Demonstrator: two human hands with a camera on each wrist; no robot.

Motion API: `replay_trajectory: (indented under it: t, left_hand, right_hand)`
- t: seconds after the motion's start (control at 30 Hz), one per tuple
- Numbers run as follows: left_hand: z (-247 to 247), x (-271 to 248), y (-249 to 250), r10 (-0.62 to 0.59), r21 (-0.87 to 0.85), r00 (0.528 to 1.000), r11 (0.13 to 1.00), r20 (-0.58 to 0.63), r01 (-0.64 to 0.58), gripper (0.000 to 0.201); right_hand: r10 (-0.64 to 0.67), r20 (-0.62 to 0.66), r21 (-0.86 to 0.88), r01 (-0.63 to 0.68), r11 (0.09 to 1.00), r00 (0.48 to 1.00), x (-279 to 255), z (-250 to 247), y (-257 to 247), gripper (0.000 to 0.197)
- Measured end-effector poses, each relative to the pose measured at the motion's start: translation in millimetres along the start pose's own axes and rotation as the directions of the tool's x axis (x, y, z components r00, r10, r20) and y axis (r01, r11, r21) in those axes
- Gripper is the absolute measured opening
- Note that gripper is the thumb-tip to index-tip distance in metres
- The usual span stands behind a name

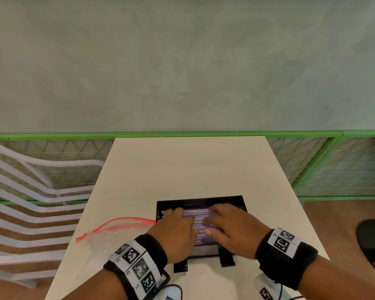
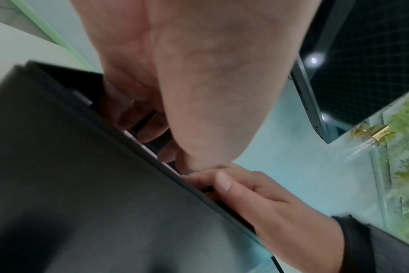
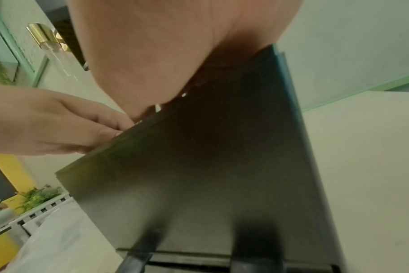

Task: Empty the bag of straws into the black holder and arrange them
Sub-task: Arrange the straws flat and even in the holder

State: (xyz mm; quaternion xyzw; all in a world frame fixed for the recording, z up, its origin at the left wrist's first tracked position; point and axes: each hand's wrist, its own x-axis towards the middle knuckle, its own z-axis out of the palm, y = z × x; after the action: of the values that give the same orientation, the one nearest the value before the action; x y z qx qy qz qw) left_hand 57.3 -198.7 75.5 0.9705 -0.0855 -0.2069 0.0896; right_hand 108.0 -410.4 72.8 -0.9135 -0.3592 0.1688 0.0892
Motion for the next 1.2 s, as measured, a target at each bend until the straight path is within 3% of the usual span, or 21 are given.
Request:
replay_trajectory:
  t: [0.1,0.23,0.33,0.43,0.57,0.67,0.73,0.8,0.87,0.93,1.0,1.07,1.13,1.2]
  left_hand:
    - [5,-8,13,0.004,0.052,1.0,0.999,0.0,-0.004,0.055]
    - [12,-14,16,0.044,0.077,0.996,0.996,0.08,-0.05,0.067]
    - [13,-13,12,0.016,0.074,1.0,0.997,0.013,-0.017,0.066]
    - [13,-18,12,-0.03,0.114,0.998,0.993,0.063,0.022,0.068]
    - [10,-12,11,-0.079,0.078,0.993,0.994,0.09,0.072,0.075]
    - [5,-9,8,-0.023,0.006,0.995,1.0,0.1,0.022,0.068]
    - [-1,-14,5,0.02,-0.094,1.0,0.995,0.0,-0.02,0.062]
    - [-11,-23,-3,0.02,-0.186,0.976,0.981,-0.218,-0.061,0.056]
    - [-23,-31,-19,-0.069,-0.269,0.901,0.962,-0.429,-0.054,0.046]
    - [-36,-35,-35,-0.196,-0.354,0.835,0.935,-0.515,0.001,0.041]
    - [-41,-33,-41,-0.228,-0.388,0.822,0.922,-0.521,0.009,0.039]
    - [-41,-29,-34,-0.112,-0.337,0.88,0.94,-0.462,-0.057,0.035]
    - [-33,-21,-21,0.024,-0.221,0.959,0.971,-0.284,-0.09,0.031]
    - [-22,-9,-13,0.048,-0.115,0.993,0.992,-0.111,-0.061,0.031]
  right_hand:
    - [0.007,0.074,-0.013,-0.006,1.0,0.997,-9,3,-5,0.104]
    - [-0.007,0.158,-0.024,0.011,1.0,0.987,-22,1,-11,0.105]
    - [0.015,0.189,-0.057,-0.004,0.998,0.982,-23,0,-12,0.106]
    - [0.042,0.2,-0.05,-0.033,0.998,0.979,-20,2,-14,0.116]
    - [0.121,0.212,-0.025,-0.118,0.993,0.97,-16,4,-17,0.132]
    - [0.178,0.244,-0.013,-0.18,0.984,0.953,-13,2,-19,0.136]
    - [0.163,0.229,0.009,-0.17,0.985,0.96,-13,1,-18,0.128]
    - [0.09,0.145,0.002,-0.091,0.996,0.985,-16,2,-16,0.101]
    - [0.04,0.02,0.001,-0.04,0.999,0.999,-20,0,-11,0.072]
    - [0.052,-0.064,0.061,-0.049,0.997,0.997,-21,-2,-5,0.058]
    - [0.074,-0.078,0.092,-0.067,0.994,0.994,-17,-2,1,0.053]
    - [0.093,-0.003,0.085,-0.092,0.992,0.996,-13,-4,0,0.063]
    - [0.115,0.072,0.093,-0.122,0.988,0.991,-9,-5,-3,0.062]
    - [0.157,0.133,0.103,-0.171,0.98,0.979,-6,-5,-5,0.05]
